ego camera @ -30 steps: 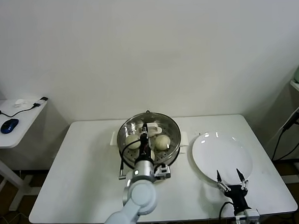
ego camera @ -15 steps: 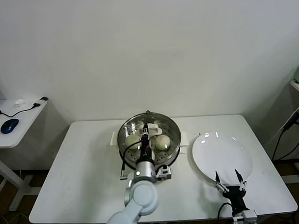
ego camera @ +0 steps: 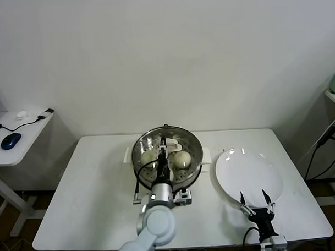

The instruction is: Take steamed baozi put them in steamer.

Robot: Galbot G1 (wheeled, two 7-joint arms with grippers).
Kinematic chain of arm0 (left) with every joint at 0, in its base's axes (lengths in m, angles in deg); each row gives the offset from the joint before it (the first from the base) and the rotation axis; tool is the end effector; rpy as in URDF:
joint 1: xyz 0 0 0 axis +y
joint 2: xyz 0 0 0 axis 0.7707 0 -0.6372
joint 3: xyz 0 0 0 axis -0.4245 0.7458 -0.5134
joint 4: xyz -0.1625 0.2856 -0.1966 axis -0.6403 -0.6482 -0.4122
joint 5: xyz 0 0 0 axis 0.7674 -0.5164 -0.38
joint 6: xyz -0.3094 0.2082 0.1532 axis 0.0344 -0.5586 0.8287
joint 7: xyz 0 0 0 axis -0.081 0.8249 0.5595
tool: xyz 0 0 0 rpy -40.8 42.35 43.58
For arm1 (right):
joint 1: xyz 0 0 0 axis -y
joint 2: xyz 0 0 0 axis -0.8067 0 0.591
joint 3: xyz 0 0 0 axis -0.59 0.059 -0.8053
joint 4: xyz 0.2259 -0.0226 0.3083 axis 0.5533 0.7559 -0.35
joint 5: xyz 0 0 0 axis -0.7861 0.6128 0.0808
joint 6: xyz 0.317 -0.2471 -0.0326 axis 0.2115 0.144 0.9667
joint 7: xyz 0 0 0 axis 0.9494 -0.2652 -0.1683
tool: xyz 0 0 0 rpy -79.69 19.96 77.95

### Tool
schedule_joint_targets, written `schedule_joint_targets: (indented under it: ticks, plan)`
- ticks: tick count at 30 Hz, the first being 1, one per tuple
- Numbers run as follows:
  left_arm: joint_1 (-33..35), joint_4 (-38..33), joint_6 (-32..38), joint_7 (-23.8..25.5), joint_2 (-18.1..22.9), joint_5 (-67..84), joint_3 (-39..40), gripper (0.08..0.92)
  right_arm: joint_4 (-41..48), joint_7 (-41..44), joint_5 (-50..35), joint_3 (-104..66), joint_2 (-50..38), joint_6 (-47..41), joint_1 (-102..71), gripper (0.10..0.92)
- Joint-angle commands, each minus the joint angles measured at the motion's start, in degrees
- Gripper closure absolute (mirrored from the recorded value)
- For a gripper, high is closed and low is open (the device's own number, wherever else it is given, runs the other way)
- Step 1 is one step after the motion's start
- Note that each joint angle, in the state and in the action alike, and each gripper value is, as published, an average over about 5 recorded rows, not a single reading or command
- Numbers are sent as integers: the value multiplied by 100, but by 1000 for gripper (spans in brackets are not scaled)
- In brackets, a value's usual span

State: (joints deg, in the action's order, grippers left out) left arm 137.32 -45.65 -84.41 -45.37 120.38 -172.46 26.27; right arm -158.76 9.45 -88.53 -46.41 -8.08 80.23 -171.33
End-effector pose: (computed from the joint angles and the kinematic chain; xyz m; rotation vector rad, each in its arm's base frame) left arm 0.3176 -0.1883 -0.3082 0.0463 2.2787 2.1446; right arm 0.1991 -0.1084 -0.4831 -0.0480 -2.9714 0.2069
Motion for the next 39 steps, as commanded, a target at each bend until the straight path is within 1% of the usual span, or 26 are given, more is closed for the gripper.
schedule_joint_targets:
  ticks: [1,4,7,9,11,13,16,19,21,25,28,32,39]
  plan:
    - [368,-1264,211,-97,-418,962,0,463,-77,-90,-66,48,-9,-98,-6,202]
    - [645,-1677,739,-707,-489,2065,-360,376,-116,-97,-113,66,0,-52,-22,203]
    - [1026,-1962,1519,-1483,-453,3615,-1092,290,-153,-110,-116,35,39,65,-35,203]
    - [1238,-2107,1867,-1899,-404,4745,-1630,233,-189,-135,-134,18,66,130,-45,203]
    - [1387,-2224,2112,-2198,-333,6070,-2282,197,-223,-145,-182,17,91,196,-44,202]
    - [1522,-2246,2407,-2434,-282,7296,-2979,184,-234,-117,-222,16,99,279,-38,202]
    - [1700,-2001,2939,-2683,-344,8761,-3869,178,-234,-67,-222,5,85,354,-41,203]
    - [1935,-1420,3450,-2660,-534,9933,-4471,177,-217,-53,-223,-8,83,374,-41,203]
    - [2135,-858,3877,-2544,-707,10339,-4599,177,-187,-53,-226,-17,86,381,-27,202]
    - [2421,243,4732,-2213,-959,10374,-4440,177,-143,-31,-230,-23,79,375,8,203]
    - [2477,768,5176,-2026,-951,10204,-4288,177,-132,35,-272,-8,60,341,24,203]
    - [2507,992,5358,-1961,-871,10125,-4211,177,-141,147,-383,20,31,243,21,202]
    - [2583,923,5387,-1938,-838,10105,-4199,177,-131,260,-488,50,-35,215,37,203]
